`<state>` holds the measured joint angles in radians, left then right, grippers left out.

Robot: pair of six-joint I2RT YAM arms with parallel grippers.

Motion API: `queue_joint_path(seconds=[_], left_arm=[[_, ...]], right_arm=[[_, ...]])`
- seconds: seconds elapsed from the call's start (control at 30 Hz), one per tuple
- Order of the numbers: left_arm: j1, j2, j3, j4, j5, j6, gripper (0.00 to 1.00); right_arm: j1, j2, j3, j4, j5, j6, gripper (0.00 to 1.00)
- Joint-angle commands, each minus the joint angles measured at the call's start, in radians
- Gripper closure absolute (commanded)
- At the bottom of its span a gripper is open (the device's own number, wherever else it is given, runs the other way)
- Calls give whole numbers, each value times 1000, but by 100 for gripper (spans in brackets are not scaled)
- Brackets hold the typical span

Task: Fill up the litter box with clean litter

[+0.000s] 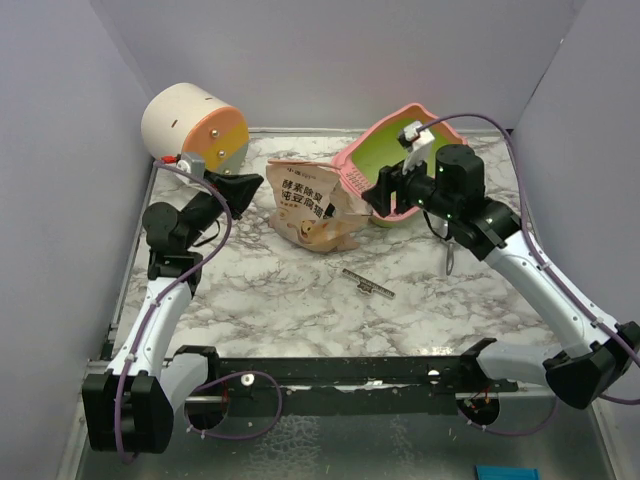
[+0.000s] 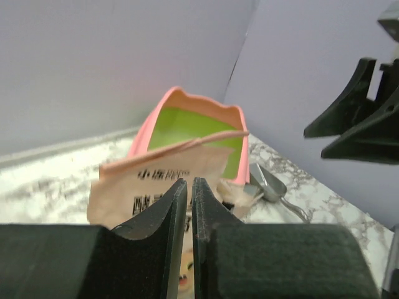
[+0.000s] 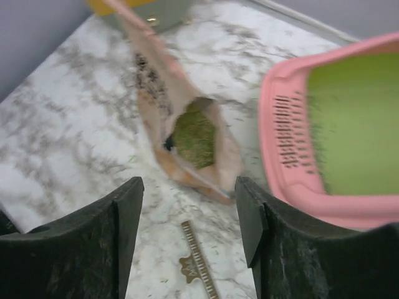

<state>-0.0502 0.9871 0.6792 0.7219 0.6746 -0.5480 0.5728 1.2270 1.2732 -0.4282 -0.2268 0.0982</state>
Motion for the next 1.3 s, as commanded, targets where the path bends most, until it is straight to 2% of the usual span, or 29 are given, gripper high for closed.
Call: queue_joint_path(seconds=[0.0,0.1,0.17,0.27,0.37,0.63,0.8,0.93,0.97,1.03,1.07,1.13,1.27], left_arm=[[-3,-8,29,-377,-40,46,87],[-9,49,151,-675,-43,188,82],[-16,64,194,-762,-59,233,77],[-33,24,173,-739,-59,242,73],[-41,-15,136,-710,-66,248,71],[-65,-26,122,-731,-82,275,71],[-66,-29,116,-733,-89,278,71],[-66,-32,112,-736,-93,282,71],[-66,-31,110,-736,-93,281,70],[-68,-28,109,-734,-91,281,70],[-69,-26,109,-731,-89,281,70],[-71,-13,111,-728,-84,275,70],[-77,47,160,-735,-35,243,70]], right_arm=[[-126,54,-12,-129,338,170,37],[-314,96,-122,-77,254,256,35],[-385,113,-212,-16,300,302,35],[-414,134,-305,47,378,333,35],[-422,181,-329,56,414,344,36],[-469,312,-341,122,465,326,36],[-476,407,-313,163,437,295,38],[-476,456,-301,185,381,278,50],[-476,454,-305,188,369,274,59],[-476,429,-323,193,361,269,89],[-476,408,-335,193,362,269,98],[-476,361,-347,168,375,270,99],[-474,162,-395,100,401,268,99]])
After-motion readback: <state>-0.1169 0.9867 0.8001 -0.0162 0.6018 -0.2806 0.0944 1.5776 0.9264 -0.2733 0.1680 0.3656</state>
